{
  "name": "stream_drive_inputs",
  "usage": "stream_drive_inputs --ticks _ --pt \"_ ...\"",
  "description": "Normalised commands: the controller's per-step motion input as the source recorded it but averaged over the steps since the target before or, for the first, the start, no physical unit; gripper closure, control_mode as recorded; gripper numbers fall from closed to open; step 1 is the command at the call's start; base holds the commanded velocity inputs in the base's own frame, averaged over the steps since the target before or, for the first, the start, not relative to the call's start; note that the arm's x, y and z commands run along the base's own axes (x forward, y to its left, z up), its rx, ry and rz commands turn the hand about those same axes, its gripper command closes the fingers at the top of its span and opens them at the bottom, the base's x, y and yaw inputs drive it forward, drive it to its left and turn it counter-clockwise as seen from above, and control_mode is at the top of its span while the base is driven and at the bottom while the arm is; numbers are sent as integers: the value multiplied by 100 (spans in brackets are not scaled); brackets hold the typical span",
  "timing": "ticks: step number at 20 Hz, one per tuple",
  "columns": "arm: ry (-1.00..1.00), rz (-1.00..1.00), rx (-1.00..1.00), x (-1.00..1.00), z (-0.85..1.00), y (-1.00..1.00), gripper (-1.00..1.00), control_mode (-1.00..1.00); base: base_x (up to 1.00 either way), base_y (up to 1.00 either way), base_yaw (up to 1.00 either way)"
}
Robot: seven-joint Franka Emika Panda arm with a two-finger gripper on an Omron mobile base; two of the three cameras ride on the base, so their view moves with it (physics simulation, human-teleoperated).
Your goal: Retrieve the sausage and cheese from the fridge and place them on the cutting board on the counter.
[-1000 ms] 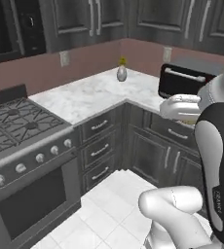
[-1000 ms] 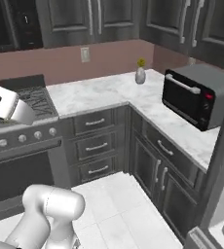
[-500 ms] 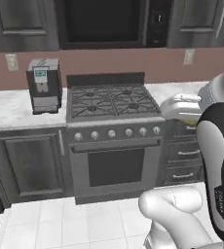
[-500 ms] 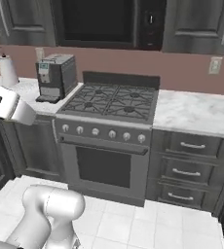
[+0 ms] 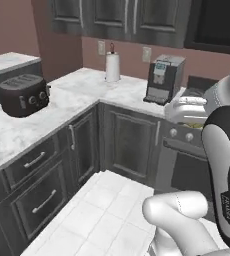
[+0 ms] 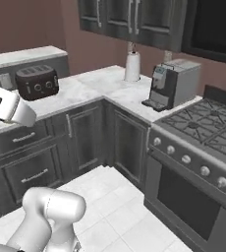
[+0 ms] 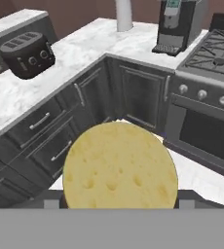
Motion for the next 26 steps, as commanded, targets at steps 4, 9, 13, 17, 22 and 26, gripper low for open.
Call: stream_drive_inputs --ticks 4,9,13,17,22,26 --pt "0 0 0 0 0 0 100 100 0 0 100" --pt "0 0 0 0 0 0 100 100 0 0 100" --pt "0 0 0 0 0 0 100 100 0 0 100" --pt "0 0 0 0 0 0 100 100 0 -2 100" --pt "0 0 0 0 0 0 100 100 0 -7 100" --pt "0 0 0 0 0 0 100 100 18 -4 97"
